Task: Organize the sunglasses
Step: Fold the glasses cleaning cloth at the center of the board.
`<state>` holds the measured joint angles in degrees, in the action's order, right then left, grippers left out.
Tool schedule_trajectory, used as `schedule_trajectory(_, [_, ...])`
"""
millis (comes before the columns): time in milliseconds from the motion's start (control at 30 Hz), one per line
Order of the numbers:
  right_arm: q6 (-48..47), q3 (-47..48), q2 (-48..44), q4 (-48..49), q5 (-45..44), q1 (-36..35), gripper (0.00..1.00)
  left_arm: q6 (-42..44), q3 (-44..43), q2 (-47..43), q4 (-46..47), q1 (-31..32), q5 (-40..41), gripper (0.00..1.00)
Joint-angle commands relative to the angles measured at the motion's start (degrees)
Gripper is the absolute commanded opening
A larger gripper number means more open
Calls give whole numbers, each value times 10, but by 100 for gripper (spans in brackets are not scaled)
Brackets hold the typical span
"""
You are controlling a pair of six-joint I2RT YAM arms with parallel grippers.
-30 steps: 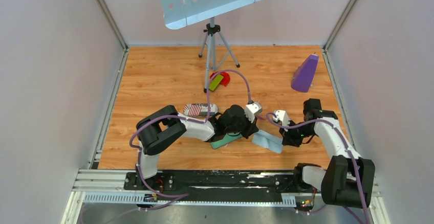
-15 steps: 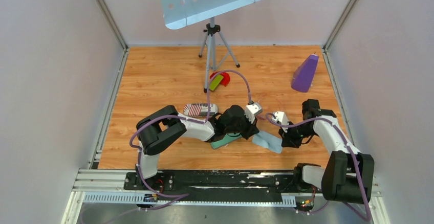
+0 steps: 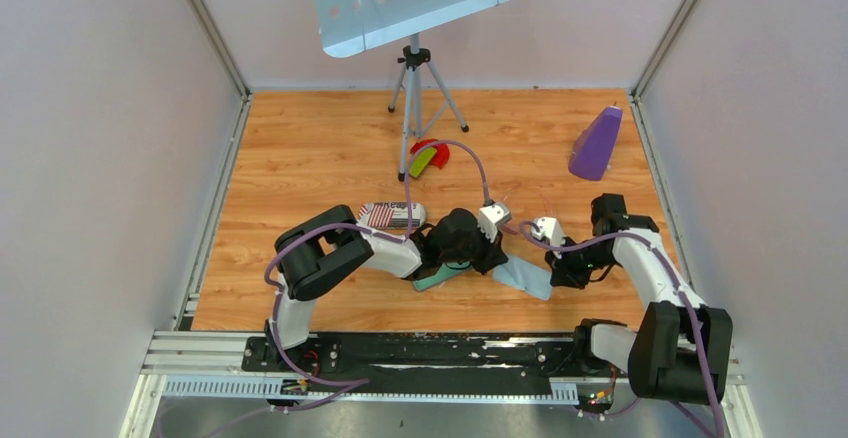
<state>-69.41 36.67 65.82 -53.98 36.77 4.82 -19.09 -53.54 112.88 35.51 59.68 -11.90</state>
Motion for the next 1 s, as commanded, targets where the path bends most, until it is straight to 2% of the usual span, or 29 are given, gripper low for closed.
schedule_trajectory(0, [9, -4, -20, -9, -5, -9, 8, -4, 11, 7, 28, -4, -1, 7])
schedule_trajectory(233, [33, 4, -22, -2, -14, -8, 11, -16, 12, 17, 46, -4, -2, 7])
schedule_trajectory(400, [41, 0, -32, -2, -21, -8, 22, -24, 10, 20, 48, -4, 5, 7])
schedule_trajectory(533, [28, -6, -38, -9, -7, -9, 37, -39, 8, 20, 46, -4, 8, 7])
schedule_trajectory(600, [16, -10, -42, -13, 2, -9, 40, -45, 6, 20, 46, -4, 6, 6])
schedule_trajectory(833, [-29, -22, -32, -14, -6, -30, 40, -69, -1, 24, 53, -4, -9, 7])
schedule_trajectory(967, [-80, -37, -60, -1, -15, -45, 38, -73, -3, 26, 52, -4, -9, 6])
